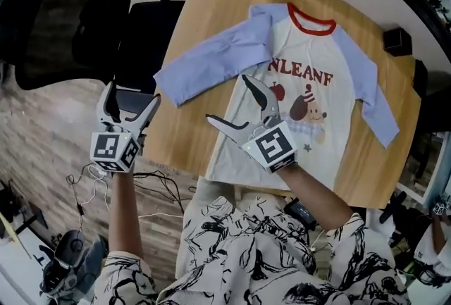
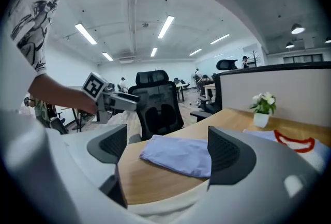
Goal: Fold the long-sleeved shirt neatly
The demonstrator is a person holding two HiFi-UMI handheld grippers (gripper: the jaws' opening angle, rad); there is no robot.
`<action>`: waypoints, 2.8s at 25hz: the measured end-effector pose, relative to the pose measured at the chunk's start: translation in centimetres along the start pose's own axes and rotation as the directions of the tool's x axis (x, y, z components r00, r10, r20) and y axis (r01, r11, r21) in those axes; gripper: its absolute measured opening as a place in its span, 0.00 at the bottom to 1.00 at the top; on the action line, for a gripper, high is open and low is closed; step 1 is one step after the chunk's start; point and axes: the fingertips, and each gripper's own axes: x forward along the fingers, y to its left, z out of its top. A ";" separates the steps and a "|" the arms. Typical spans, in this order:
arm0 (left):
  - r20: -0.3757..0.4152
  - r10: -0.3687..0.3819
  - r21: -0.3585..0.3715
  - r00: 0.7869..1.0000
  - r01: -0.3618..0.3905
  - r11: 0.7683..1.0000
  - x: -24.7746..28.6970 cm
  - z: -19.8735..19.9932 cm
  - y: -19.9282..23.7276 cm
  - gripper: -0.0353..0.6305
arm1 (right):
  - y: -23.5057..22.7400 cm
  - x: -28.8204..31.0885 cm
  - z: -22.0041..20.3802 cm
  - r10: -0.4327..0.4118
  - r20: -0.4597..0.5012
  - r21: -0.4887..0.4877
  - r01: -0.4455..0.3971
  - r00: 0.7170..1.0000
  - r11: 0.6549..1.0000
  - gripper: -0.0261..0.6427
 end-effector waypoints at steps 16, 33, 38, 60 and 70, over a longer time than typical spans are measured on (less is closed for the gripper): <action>-0.260 -0.356 -0.187 0.898 0.315 0.930 8.8 -12.9 3.6 0.53 | 6.9 15.0 -11.7 0.051 -0.411 0.038 -0.039 0.910 0.999 0.41; -0.319 -0.451 -0.246 0.834 0.386 0.889 9.7 -14.1 3.7 0.07 | 6.3 16.3 -12.6 -0.078 -0.476 -0.007 0.085 0.876 0.996 0.11; -0.240 -0.454 -0.218 0.858 0.408 0.887 9.8 -6.4 4.1 0.07 | 5.5 15.9 -6.2 -0.073 -0.369 0.086 0.112 0.927 0.990 0.10; 0.026 -0.610 0.190 0.792 0.595 0.781 12.6 29.7 -14.3 0.07 | -7.1 -2.5 18.9 -0.324 0.156 0.302 0.267 0.933 0.915 0.10; -0.071 -0.689 0.323 0.721 0.670 0.668 16.3 32.8 -34.9 0.07 | -15.4 -19.0 16.3 -0.453 0.213 0.374 0.356 0.866 0.857 0.10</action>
